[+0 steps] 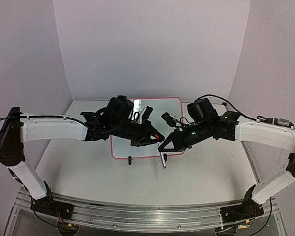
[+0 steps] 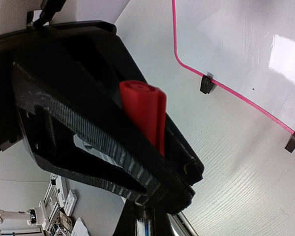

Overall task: Write a sentence on the whiteboard
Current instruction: Pass from the right arm to the left, then open the pen cap from the whiteboard marker.

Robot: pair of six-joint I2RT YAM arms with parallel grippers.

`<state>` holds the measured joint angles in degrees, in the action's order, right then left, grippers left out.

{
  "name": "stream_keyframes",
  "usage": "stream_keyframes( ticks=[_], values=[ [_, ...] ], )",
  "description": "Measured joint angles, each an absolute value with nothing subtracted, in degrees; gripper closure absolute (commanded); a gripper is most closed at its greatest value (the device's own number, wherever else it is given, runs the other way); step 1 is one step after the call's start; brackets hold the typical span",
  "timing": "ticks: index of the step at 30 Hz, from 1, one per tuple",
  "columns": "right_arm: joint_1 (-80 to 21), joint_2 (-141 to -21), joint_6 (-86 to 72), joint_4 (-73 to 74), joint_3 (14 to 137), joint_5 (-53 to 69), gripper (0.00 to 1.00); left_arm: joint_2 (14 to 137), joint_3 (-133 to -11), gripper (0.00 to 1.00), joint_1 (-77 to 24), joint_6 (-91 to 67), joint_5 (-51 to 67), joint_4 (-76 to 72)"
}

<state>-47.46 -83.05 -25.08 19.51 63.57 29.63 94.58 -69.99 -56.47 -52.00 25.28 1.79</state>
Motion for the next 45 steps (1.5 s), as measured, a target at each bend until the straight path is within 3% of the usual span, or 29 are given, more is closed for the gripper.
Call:
stream_keyframes(
  ticks=[3,5,7,13,15,17,19,20,29,34,42,45],
  values=[
    [-47.44,-83.05,-25.06,19.31,63.52,29.61,0.97,94.38,-69.06,1.0,-56.47,-52.93,25.28,0.27],
    [-47.46,-83.07,-25.08,19.27,63.4,29.65,0.75,93.84,-67.66,1.0,-56.47,-53.82,25.21,-1.52],
    [-47.59,-83.1,-25.14,19.19,63.28,29.49,0.66,93.32,-66.84,1.0,-56.51,-54.18,24.91,-2.13],
    [-47.66,-83.11,-25.86,19.14,63.2,28.08,0.62,91.76,-66.21,1.0,-56.51,-54.93,23.66,-4.0],
    [-47.69,-83.22,-26.0,18.8,63.27,28.05,0.65,91.36,-65.77,1.0,-56.51,-55.56,22.99,-4.75],
    [-47.79,-83.64,-26.06,18.56,63.38,28.08,0.77,91.24,-65.36,1.0,-56.51,-55.92,22.5,-5.23],
    [-48.08,-84.43,-26.09,17.85,63.55,28.21,0.98,91.24,-65.02,1.0,-56.48,-56.2,21.9,-5.49],
    [-48.32,-84.94,-26.19,17.17,63.7,28.59,1.0,91.24,-64.88,1.0,-56.47,-56.3,21.33,-5.6],
    [-49.87,-86.14,-27.37,12.46,62.78,27.83,1.0,90.69,-64.34,1.0,-55.66,-56.59,17.74,-3.91],
    [-53.04,-85.15,-30.64,1.84,56.35,22.99,1.0,90.5,-64.4,1.0,-53.66,-55.51,21.64,-0.27],
    [-66.9,-82.54,-35.23,3.35,47.58,24.49,1.0,88.91,-67.71,1.0,-41.32,-55.24,11.85,-1.77],
    [-68.12,-82.34,-36.05,3.35,47.57,24.15,1.0,87.84,-67.81,1.0,-40.96,-55.23,11.68,-2.08]
  ],
)
